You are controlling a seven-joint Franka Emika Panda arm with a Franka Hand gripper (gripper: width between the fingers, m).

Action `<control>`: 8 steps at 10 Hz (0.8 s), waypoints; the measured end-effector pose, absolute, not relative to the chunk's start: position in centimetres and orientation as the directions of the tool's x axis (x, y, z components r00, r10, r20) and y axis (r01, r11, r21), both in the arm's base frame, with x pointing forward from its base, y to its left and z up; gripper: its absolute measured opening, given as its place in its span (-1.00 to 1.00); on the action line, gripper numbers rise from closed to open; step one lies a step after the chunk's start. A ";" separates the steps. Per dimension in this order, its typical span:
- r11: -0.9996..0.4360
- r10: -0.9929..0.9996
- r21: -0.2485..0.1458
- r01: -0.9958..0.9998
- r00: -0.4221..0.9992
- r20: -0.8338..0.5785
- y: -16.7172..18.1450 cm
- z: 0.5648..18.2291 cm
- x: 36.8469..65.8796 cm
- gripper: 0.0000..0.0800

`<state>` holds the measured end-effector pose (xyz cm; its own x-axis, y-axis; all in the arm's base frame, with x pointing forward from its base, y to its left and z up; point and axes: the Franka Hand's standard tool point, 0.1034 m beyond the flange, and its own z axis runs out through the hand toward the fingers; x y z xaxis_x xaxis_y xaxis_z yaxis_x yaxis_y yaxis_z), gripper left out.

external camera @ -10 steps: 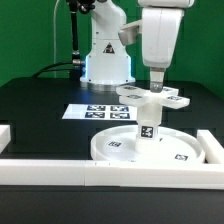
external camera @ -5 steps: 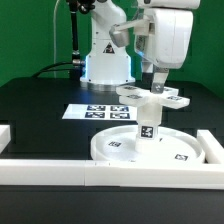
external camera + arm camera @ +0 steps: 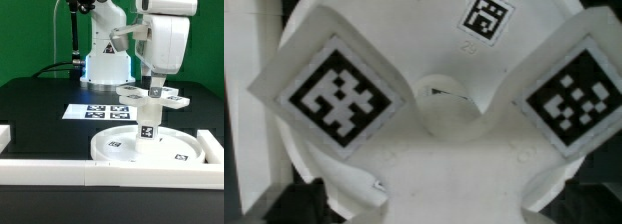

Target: Assemble round table

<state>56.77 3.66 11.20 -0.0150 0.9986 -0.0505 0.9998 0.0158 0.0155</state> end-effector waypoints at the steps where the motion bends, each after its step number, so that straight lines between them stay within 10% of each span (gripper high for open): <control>1: 0.012 0.999 0.013 1.000 -0.012 -0.051 3.7 11.0 56.8 0.62; 7: -0.007 0.998 -0.001 1.000 0.007 -0.054 3.6 10.1 56.4 0.62; 8: -0.007 0.998 -0.001 1.000 0.007 -0.055 3.6 10.1 56.4 0.30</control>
Offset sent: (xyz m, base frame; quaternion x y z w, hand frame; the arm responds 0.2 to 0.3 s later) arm 0.0053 0.0075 -0.0052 0.0032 -0.0003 -0.0031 1.0000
